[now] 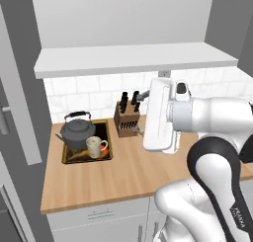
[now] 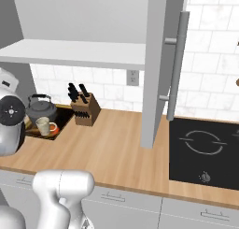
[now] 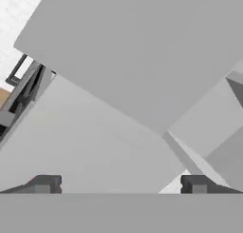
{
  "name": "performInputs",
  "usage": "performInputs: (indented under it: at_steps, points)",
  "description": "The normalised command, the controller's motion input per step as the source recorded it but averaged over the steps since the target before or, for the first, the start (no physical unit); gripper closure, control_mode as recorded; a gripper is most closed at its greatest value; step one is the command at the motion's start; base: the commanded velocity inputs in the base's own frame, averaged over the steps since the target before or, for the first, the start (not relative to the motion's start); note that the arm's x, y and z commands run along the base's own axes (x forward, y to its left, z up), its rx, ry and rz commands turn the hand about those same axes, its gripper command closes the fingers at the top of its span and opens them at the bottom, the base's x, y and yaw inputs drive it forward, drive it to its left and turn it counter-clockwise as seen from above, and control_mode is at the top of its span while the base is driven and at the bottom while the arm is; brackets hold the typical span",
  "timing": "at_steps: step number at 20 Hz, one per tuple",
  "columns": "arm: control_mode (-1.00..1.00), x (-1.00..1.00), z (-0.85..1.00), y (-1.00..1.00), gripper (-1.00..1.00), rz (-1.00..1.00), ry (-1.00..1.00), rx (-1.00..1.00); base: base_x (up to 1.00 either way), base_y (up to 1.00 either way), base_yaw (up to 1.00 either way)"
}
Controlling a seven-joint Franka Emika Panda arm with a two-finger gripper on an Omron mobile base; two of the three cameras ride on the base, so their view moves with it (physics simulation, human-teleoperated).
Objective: Pick the kettle from the counter and place it on the tray. Then pick the mug from the cabinet and place it on the tray. Then close the cabinet doors.
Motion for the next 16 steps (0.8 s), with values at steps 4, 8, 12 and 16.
performInputs:
  at_steps: [4, 8, 12, 16]
  points:
    - [-1.0, -0.44, 0.21, 0.56, -1.0, 0.28, -0.22, -0.01, 0.0, 0.0, 0.0]
    - [-1.0, -0.52, 0.14, 0.62, -1.0, 0.25, -0.15, -0.05, 0.0, 0.0, 0.0]
    - [-1.0, -0.45, 0.09, 0.7, -1.0, 0.21, -0.18, -0.08, 0.0, 0.0, 0.0]
    - [-1.0, -0.31, 0.22, 0.59, -1.0, 0.1, -0.21, -0.06, 0.0, 0.0, 0.0]
